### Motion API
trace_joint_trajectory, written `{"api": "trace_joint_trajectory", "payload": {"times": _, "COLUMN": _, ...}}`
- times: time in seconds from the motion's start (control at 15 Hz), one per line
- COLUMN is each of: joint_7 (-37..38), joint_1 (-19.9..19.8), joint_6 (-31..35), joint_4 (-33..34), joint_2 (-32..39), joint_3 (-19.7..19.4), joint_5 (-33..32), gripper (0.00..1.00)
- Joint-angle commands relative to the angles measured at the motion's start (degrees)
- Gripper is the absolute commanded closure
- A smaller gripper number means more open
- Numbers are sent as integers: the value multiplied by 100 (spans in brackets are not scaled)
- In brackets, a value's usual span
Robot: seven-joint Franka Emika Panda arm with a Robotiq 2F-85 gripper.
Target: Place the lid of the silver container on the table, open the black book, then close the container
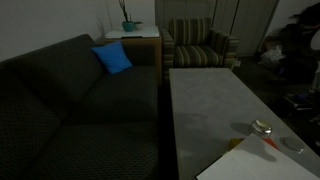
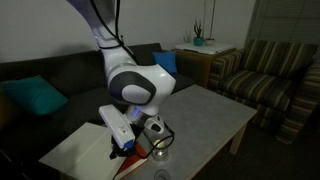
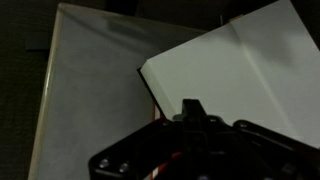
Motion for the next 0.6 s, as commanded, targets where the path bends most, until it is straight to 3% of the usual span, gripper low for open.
{"api": "trace_joint_trajectory", "payload": {"times": 0.0, "joint_7": 530, "joint_1": 16, "joint_6": 35, "joint_4": 225, "joint_2": 194, "joint_3": -92, "joint_5": -364, "gripper": 100}}
{"api": "trace_joint_trajectory", "payload": {"times": 0.33, "joint_7": 1074, "joint_1": 26, "joint_6": 311, "joint_4": 559, "joint_2": 492, "joint_3": -363, "joint_5": -709, "gripper": 100}}
{"api": "trace_joint_trajectory", "payload": {"times": 0.53, "joint_7": 964, "joint_1": -177, "joint_6": 481, "joint_4": 877, "joint_2": 744, "joint_3": -350, "joint_5": -835, "gripper": 100}}
